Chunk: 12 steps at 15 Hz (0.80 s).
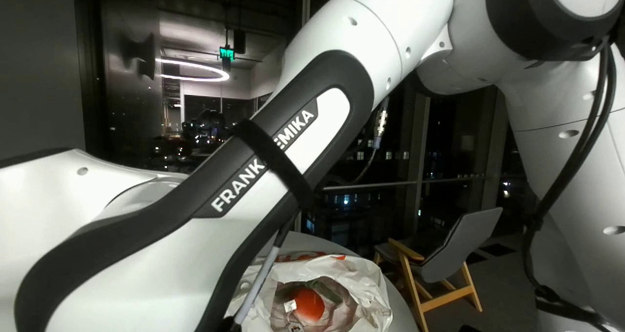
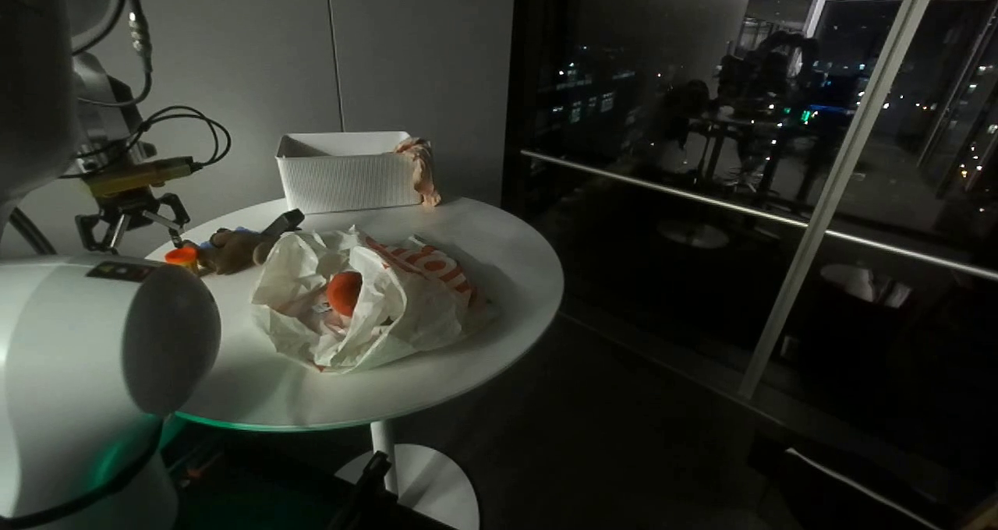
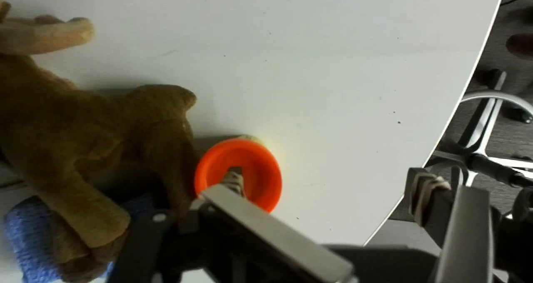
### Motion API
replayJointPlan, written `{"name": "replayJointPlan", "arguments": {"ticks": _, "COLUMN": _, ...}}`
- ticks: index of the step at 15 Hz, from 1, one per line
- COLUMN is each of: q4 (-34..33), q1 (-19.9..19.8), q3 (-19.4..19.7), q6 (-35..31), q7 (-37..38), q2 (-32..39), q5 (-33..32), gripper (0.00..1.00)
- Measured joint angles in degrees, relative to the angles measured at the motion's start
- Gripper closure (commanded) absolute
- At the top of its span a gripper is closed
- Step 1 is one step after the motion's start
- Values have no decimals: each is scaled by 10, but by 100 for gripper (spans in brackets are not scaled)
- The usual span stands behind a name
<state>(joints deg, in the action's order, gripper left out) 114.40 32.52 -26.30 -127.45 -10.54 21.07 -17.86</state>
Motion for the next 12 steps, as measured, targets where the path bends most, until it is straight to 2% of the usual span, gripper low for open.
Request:
{"name": "replayJointPlan", "arguments": {"ticks": 4, "q4": 18, "q1": 1, "q3": 2, "q6": -7, "q7": 7, "q2": -23, "q5": -21, "gripper": 0}}
{"name": "replayJointPlan", "arguments": {"ticks": 9, "q4": 25, "q1": -1, "q3": 16, "q6": -26, "q7": 1, "q2": -13, "q5": -25, "gripper": 0}}
{"name": "replayJointPlan", "arguments": {"ticks": 12, "q4": 23, "q1": 0, "q3": 24, "q6": -41, "q7": 0, "q2": 0, "q5": -51, "gripper": 0}}
